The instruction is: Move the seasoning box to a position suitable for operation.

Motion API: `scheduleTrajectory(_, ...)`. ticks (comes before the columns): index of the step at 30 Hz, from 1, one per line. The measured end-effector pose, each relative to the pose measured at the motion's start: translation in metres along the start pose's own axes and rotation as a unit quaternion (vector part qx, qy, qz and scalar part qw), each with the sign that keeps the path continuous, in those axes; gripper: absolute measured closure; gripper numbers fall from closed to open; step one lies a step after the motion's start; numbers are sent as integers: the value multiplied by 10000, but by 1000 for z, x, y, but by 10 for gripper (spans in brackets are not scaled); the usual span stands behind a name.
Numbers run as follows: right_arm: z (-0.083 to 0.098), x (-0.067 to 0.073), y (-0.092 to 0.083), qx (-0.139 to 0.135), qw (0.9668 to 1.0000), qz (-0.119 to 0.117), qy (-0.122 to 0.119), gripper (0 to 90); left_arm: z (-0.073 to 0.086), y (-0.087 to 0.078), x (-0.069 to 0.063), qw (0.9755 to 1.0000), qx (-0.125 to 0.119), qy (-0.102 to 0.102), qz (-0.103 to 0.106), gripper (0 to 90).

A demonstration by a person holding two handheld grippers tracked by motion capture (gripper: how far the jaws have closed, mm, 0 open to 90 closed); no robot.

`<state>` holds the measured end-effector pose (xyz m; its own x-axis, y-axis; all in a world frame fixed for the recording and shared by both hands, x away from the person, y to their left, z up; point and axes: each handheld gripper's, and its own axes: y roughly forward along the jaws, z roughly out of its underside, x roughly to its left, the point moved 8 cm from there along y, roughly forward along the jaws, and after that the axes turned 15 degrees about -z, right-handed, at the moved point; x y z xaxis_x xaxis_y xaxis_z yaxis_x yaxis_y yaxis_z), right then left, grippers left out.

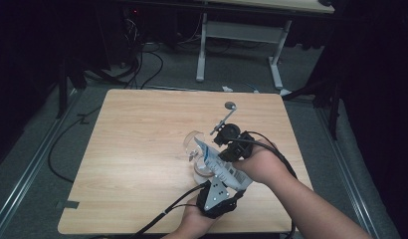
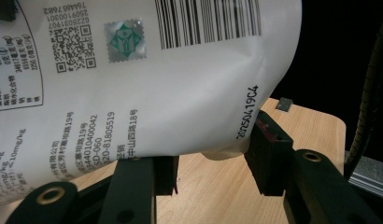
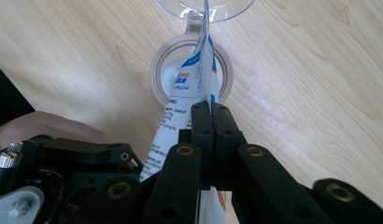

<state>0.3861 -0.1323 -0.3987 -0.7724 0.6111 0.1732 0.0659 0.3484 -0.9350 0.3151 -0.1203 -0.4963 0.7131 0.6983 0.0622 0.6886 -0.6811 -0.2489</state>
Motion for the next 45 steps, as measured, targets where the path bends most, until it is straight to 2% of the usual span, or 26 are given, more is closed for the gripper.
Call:
scheduleTrajectory(23, -2, 0, -1, -34, 10000, 3, -14, 899, -3, 0, 0, 10000, -46, -54, -1, 589)
scheduleTrajectory(45, -3, 1, -2, -50, 10000, -3, -52, 899, -4, -2, 1, 10000, -64, -22, -15, 589)
